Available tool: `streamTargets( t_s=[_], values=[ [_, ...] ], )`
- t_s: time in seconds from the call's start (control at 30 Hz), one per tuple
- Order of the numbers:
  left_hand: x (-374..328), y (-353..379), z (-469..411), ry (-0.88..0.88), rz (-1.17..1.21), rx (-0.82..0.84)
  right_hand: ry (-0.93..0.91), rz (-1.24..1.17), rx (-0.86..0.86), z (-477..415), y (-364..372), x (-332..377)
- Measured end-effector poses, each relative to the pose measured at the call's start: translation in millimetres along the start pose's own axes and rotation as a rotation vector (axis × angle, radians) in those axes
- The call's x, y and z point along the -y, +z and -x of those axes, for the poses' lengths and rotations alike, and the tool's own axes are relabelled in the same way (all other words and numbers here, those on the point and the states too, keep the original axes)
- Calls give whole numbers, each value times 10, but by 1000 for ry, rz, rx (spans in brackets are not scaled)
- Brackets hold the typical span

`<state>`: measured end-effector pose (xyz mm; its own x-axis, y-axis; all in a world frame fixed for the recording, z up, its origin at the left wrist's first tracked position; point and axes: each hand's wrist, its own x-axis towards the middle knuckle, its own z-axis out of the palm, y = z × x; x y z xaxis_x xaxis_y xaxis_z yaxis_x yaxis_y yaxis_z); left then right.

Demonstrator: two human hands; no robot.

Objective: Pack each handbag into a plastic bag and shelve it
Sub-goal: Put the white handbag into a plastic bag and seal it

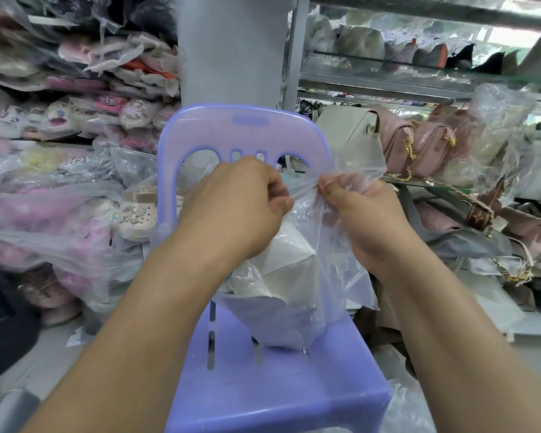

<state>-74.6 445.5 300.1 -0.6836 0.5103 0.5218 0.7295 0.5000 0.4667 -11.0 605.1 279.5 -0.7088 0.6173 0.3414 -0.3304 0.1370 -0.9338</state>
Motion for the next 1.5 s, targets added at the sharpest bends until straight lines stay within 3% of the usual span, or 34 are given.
streamTargets(
  t_s=[0.2,0.33,0.4,0.6,1.3,1.5],
  values=[
    [43,95,-15,-49,75,-73,75,-70,-111,-2,-5,74],
    [52,139,-31,-50,109,-85,-221,318,-206,30,-69,156],
    [41,131,-35,-40,140,-79,-248,348,-180,38,-64,206],
    [49,115,-30,-12,150,-50,-121,147,-79,40,-73,173],
    [4,134,-34,48,134,-31,-251,-4,-40,-10,11,64],
    [3,198,-49,38,216,-110,-270,-1,35,9,38,43]
  ],
)
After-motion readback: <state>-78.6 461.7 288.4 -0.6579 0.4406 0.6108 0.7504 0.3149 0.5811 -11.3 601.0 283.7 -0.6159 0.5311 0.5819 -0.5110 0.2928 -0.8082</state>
